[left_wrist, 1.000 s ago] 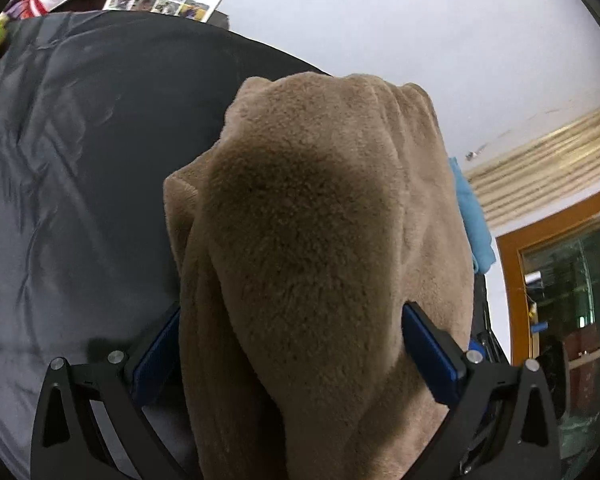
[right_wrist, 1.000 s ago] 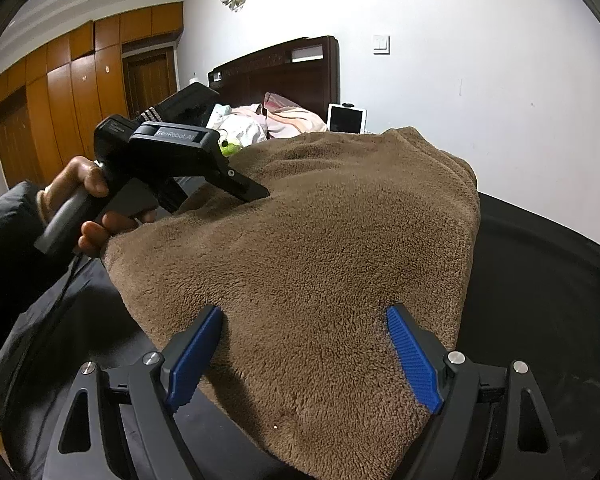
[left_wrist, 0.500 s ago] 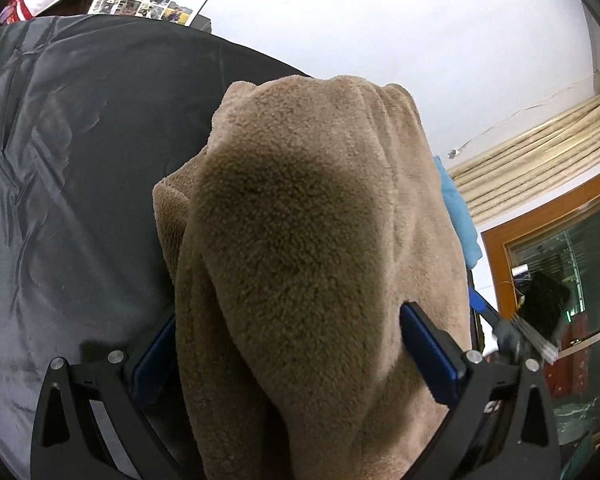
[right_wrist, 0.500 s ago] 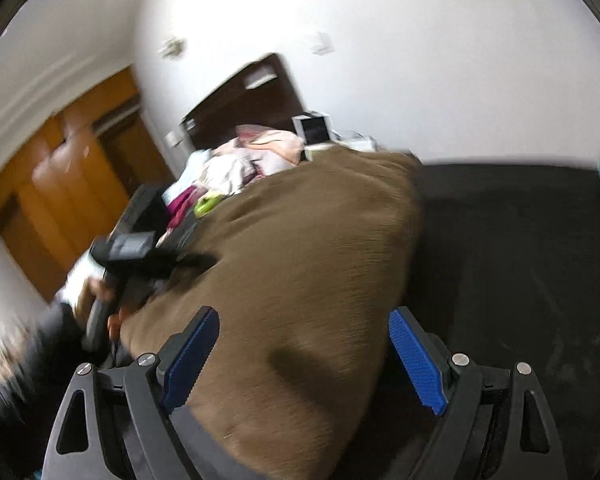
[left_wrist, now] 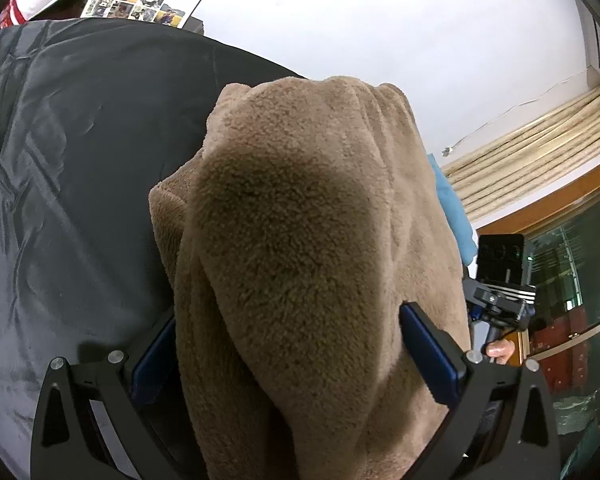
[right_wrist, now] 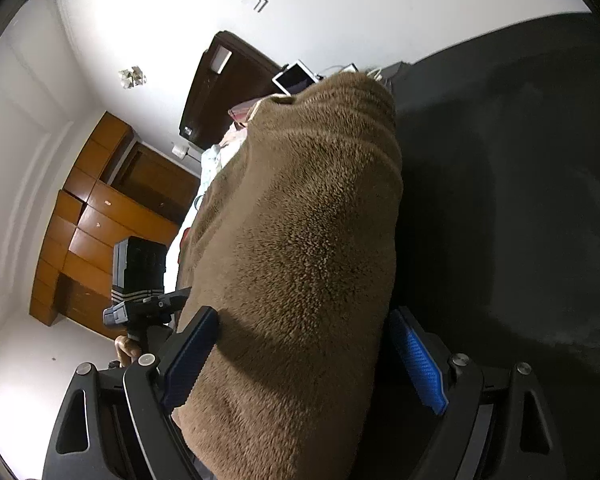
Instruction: Fold clothes
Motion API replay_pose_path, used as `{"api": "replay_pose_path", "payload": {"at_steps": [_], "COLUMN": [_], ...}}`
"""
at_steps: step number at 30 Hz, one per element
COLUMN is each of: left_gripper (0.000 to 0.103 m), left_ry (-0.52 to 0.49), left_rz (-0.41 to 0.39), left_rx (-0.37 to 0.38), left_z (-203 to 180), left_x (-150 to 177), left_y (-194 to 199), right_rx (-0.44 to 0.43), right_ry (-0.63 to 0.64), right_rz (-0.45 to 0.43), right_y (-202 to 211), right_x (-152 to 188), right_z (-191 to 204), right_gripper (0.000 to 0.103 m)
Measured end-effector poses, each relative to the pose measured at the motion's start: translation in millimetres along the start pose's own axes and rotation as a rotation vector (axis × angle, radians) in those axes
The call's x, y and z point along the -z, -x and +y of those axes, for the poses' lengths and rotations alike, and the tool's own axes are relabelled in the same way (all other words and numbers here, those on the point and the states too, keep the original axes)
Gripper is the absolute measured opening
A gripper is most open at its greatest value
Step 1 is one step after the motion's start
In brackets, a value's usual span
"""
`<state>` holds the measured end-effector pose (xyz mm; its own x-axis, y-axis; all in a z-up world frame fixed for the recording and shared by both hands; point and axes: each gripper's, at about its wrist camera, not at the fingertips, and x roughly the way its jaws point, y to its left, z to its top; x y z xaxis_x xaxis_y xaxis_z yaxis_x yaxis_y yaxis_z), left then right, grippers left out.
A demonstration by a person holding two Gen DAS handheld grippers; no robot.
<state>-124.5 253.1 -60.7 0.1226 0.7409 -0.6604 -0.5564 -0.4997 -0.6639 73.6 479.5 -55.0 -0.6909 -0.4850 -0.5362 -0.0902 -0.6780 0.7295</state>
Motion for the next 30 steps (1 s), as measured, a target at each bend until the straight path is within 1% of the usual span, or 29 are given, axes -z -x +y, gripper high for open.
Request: {"api": "replay_pose_path", "payload": {"at_steps": [16,20,24,26,27,29,30], "left_gripper": [0.102,0.102,0.102,0.102,0.102,0.096,0.095], "left_ry": [-0.042,-0.033,-0.022,-0.023,-0.024,-0.031,-0.028], "left_rz": [0.025,0.027,0.024,0.023,0.022,0.026,0.026], "left_rx": [0.045,0.078,0.086,0.075,0.070,0.055,0.047], "left_z": [-12,-14,-19,-23,-25,-30,-32], "left_x": [-1,-1,-1,1,1,3,4], "left_y": [-12,-17,-22,-24,-25,-28,-29], "right_rx": [-0.045,-0.033,-0.013,-0.019,-0.028,-0.032,-0.026], "right_ry": [-0.011,0.022,0.064,0.060,0.050,0.050,0.058], "right_rz": [0.071,0.086,0.083,0.074,0.066,0.041,0.030], "right_y": [-32,-41,-47,-47,-45,-42,-40], "right_x": [-12,-12,-8,-6,-5,-2,0], "right_z": [-1,5,11,10,7,7,9], "right_gripper": [0.089,0.089,0.089,0.076,0.073,0.064,0.063]}}
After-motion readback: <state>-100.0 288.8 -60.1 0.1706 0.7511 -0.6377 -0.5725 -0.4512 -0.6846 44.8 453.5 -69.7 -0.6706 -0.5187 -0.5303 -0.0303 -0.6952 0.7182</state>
